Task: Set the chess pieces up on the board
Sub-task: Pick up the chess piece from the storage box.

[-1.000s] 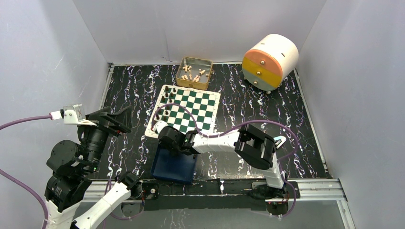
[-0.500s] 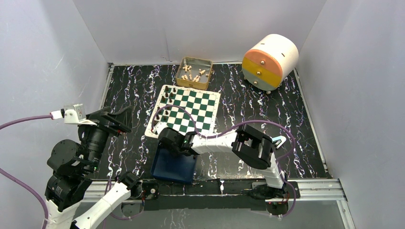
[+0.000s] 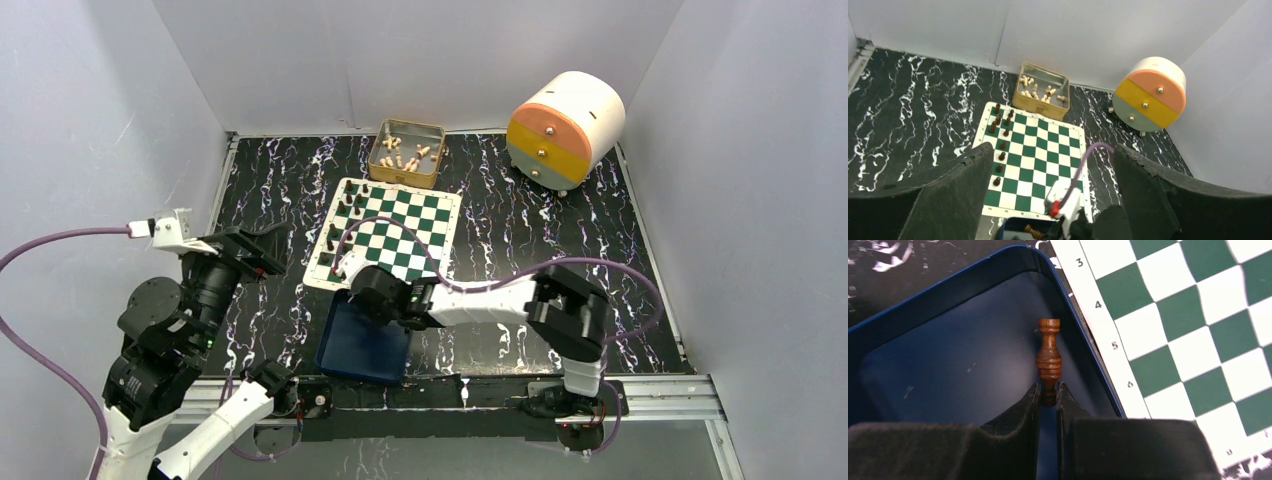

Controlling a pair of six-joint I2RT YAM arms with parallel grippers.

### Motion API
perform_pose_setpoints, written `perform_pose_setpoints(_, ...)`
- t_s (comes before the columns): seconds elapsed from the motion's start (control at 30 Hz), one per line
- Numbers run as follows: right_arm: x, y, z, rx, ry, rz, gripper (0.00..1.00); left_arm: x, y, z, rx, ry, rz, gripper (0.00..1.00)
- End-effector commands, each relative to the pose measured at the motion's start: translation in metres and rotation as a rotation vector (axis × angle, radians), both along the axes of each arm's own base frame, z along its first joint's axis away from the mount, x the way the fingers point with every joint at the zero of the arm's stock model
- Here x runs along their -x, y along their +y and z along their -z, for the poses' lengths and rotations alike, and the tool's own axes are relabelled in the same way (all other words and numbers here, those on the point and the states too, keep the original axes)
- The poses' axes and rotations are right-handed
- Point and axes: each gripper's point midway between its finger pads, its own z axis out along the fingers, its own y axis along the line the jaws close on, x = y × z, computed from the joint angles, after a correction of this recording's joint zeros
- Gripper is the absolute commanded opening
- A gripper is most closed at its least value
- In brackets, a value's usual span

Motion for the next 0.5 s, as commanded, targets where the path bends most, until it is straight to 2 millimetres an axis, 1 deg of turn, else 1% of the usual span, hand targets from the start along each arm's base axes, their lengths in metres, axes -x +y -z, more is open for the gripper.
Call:
perform_pose_setpoints(0.0, -0.006, 0.009, -0.084, -0.26, -0.093, 0.014, 0.1, -0.008, -0.014, 0.021, 0.02, 0.083, 0.028, 0.85)
perform_pose_setpoints(0.07, -0.007, -0.001, -0.095, -0.304, -0.123, 0.028, 0.1, -0.01, -0.02, 0.03, 0.033, 0.114, 0.044, 0.83)
perform_pose_setpoints(0.23, -0.005, -0.02, -0.138, -0.478, -0.204, 0.034, 0.1, -0.015, -0.039, 0.048, 0.069, 0.192, 0.097, 0.78)
perform_pose_setpoints(0.33, -0.002, -0.029, -0.16, -0.567, -0.248, 0.011, 0.1, -0.018, -0.056, 0.058, 0.089, 0.251, 0.153, 0.76)
perform_pose_setpoints(0.4, 0.001, -0.035, -0.171, -0.616, -0.27, -0.004, 0.1, -0.019, -0.069, 0.065, 0.1, 0.3, 0.197, 0.75)
perform_pose_setpoints(0.47, 0.003, -0.04, -0.183, -0.665, -0.297, -0.01, 0.1, -0.02, -0.083, 0.07, 0.117, 0.347, 0.249, 0.7)
